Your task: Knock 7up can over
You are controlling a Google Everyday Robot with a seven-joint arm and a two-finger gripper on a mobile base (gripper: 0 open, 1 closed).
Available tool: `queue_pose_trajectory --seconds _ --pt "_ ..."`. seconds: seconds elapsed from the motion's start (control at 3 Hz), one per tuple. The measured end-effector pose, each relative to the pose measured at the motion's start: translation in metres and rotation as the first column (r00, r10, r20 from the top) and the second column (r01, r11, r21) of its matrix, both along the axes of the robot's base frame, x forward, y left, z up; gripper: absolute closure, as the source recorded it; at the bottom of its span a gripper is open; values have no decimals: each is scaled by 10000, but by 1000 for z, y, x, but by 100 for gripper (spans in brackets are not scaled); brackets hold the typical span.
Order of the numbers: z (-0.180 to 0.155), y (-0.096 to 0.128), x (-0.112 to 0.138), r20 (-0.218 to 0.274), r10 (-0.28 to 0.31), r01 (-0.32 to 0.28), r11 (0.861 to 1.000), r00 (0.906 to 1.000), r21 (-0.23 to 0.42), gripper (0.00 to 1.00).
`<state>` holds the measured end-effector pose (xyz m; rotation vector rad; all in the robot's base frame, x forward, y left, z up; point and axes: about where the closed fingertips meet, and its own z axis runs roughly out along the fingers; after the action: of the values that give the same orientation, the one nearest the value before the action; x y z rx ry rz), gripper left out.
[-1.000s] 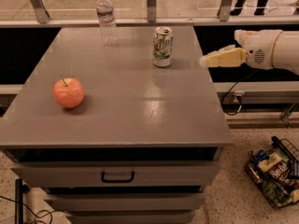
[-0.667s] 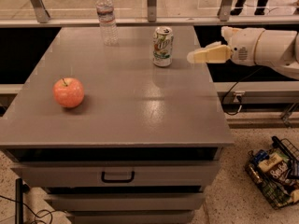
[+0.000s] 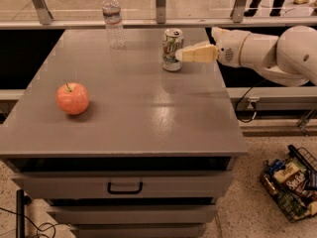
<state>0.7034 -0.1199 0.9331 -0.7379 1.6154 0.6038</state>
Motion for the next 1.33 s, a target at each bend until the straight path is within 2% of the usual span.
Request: queue_pose_trajectory --seconds 0.67,1.0,1.33 --pt "-16 46 26 182 122 -132 9981 9998 594 0" --pt "-35 63 50 280 -53 37 9984 9996 565 0" --pt "-42 69 57 263 -65 50 9985 9996 546 0"
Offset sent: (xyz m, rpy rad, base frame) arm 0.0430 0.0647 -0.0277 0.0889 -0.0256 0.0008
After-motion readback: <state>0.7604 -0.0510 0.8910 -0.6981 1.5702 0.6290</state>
